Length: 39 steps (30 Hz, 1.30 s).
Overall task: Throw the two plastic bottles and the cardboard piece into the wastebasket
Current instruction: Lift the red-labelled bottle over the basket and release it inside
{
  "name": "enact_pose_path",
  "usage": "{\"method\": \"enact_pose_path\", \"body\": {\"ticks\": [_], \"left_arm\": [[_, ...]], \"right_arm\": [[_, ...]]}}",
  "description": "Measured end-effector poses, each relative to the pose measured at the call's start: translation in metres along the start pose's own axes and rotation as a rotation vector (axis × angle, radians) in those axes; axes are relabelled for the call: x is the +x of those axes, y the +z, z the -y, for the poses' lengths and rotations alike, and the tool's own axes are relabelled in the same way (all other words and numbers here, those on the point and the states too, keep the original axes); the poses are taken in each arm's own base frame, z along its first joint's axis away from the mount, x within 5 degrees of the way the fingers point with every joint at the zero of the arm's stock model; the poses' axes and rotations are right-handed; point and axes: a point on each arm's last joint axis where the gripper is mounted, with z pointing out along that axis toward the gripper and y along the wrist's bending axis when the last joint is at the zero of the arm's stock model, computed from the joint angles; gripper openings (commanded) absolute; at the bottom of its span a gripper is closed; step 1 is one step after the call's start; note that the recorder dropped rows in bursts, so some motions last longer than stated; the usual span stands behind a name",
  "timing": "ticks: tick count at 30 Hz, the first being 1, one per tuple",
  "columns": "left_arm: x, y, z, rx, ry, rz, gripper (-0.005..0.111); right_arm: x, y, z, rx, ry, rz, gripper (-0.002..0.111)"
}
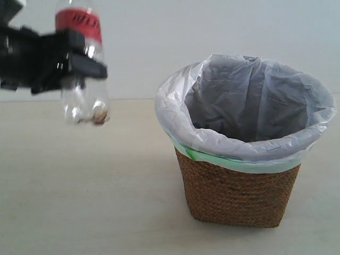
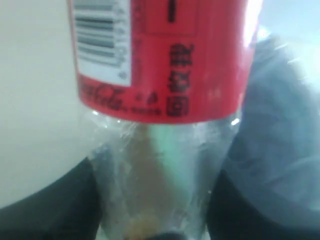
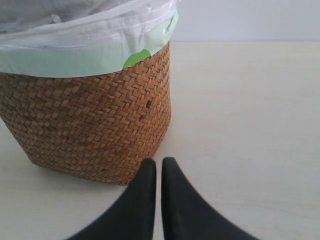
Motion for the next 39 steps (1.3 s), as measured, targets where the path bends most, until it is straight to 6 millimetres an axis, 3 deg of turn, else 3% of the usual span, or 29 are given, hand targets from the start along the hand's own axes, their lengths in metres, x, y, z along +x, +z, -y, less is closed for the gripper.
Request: {"method": "enact_pose_path", "body": {"ticks": [2, 5, 9, 13, 18, 23, 26, 28, 31, 34, 36, 39], "left_arm": [[-0.020, -0.011, 0.029, 0.138, 0.008, 0.070, 0.004], [-0.040, -0.030, 0.056, 0.247, 0.065, 0.122, 0.004], [-0.046, -0.042, 0.061, 0.220, 0.126, 0.120, 0.004], [-0.042, -0.043, 0.027, -0.019, 0.139, 0.033, 0.004], [-0.021, -0.050, -0.049, -0.483, 0.062, -0.108, 0.004], [0.002, -0.097, -0.127, -1.041, -0.052, -0.294, 0.004], [0.008, -0.126, -0.147, -1.231, -0.132, -0.359, 0.004], [0.011, -0.134, -0.151, -1.260, -0.179, -0.361, 0.004], [0.011, -0.122, -0.149, -1.116, -0.252, -0.313, 0.004], [0.006, -0.078, -0.129, -0.653, -0.217, -0.282, 0.007], [-0.005, -0.040, -0.092, -0.174, -0.147, -0.211, 0.018], [-0.030, -0.014, -0.021, 0.434, -0.027, -0.004, 0.055]], "right_arm": [[0.000, 0.000, 0.000, 0.000, 0.000, 0.000, 0.000], [0.000, 0.000, 0.000, 0.000, 0.000, 0.000, 0.000], [0.000, 0.000, 0.000, 0.000, 0.000, 0.000, 0.000], [0.000, 0.000, 0.000, 0.000, 0.000, 0.000, 0.000], [0.000, 0.000, 0.000, 0.000, 0.000, 0.000, 0.000], [0.000, 0.000, 0.000, 0.000, 0.000, 0.000, 0.000], [0.000, 0.000, 0.000, 0.000, 0.000, 0.000, 0.000], [0.000, 0.000, 0.000, 0.000, 0.000, 0.000, 0.000], [0.000, 0.000, 0.000, 0.000, 0.000, 0.000, 0.000], [0.000, 0.000, 0.000, 0.000, 0.000, 0.000, 0.000], [0.000, 0.000, 0.000, 0.000, 0.000, 0.000, 0.000], [0.000, 0.000, 0.000, 0.000, 0.000, 0.000, 0.000]]}}
